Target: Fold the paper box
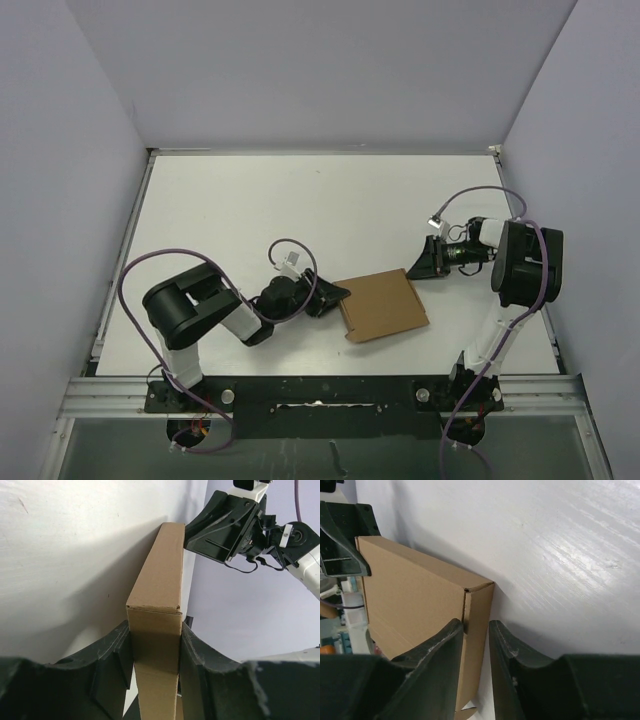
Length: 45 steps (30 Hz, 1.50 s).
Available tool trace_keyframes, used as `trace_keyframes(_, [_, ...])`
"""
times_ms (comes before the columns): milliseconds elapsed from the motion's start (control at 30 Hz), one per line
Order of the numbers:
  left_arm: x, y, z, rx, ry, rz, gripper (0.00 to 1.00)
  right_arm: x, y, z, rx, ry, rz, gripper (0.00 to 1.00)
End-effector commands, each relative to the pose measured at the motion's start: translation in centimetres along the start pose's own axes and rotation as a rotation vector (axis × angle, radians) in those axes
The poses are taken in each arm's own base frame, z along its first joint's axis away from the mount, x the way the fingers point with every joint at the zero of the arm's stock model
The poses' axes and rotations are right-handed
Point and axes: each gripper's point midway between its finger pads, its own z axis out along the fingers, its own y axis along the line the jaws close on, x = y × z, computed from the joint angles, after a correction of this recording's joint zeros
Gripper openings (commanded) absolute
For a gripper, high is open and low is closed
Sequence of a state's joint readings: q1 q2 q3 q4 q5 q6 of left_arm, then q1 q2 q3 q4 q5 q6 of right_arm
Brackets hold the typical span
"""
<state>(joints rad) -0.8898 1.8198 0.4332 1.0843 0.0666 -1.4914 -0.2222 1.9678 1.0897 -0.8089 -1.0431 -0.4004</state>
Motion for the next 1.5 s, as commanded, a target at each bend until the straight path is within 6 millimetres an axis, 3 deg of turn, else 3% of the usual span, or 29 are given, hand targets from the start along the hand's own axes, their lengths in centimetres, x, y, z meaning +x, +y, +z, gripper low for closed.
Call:
trace_keyframes(0, [-0.9, -1.7, 0.1, 0.085, -0.043, -0.025, 0.27, -2.8, 1.4, -2.0, 0.059, -0.066, -0.177, 0.32])
trace_keyframes(167, [-2.2, -1.7, -0.4, 0.086, -0.071, -0.045, 0.24, -4.3, 3.8, -4.0, 0.084, -0.124, -0.319, 0.41])
trace_keyframes(300, [-3.9, -1.6, -0.8, 0.066, -0.101, -0.085, 0.22, -5.1, 8.7, -5.7, 0.062, -0.196, -0.563, 0.42])
trace_keyframes(400, [-5.2, -2.3, -1.0, 0.078, -0.118, -0.107, 0.22, -4.7, 12.0, -5.7, 0.067, -0.211, -0.79, 0.5])
trace_keyframes(467, [-6.1, -2.9, -1.0, 0.078, -0.123, -0.137, 0.22, -4.1, 13.8, -4.8, 0.083, -0.206, -0.972, 0.6])
trace_keyframes(567, [-7.1, -3.1, -0.8, 0.065, -0.119, -0.185, 0.22, -2.8, 16.1, -3.3, 0.097, -0.213, -1.312, 0.86])
trace_keyframes(600, [-7.4, -3.3, -0.9, 0.069, -0.118, -0.2, 0.22, -2.8, 16.3, -2.8, 0.129, -0.227, -1.41, 0.98])
trace_keyframes(667, [-7.8, -3.6, -0.9, 0.075, -0.109, -0.238, 0.22, -2.2, 16.7, -1.6, 0.147, -0.233, -1.599, 0.98])
trace_keyframes(800, [-8.2, -3.4, -0.9, 0.051, -0.091, -0.307, 0.22, -1.5, 16.1, 0.6, 0.13, -0.162, -1.741, 0.98])
trace_keyframes(1167, [-9.1, -3.9, -0.9, 0.04, -0.101, -0.376, 0.22, -0.5, 13.8, 4.1, 0.222, -0.022, -1.898, 0.99])
trace_keyframes(1467, [-9.4, -4.1, -1.0, 0.059, -0.099, -0.411, 0.22, -1.2, 12.1, 5.6, 0.361, 0.018, -1.988, 0.89])
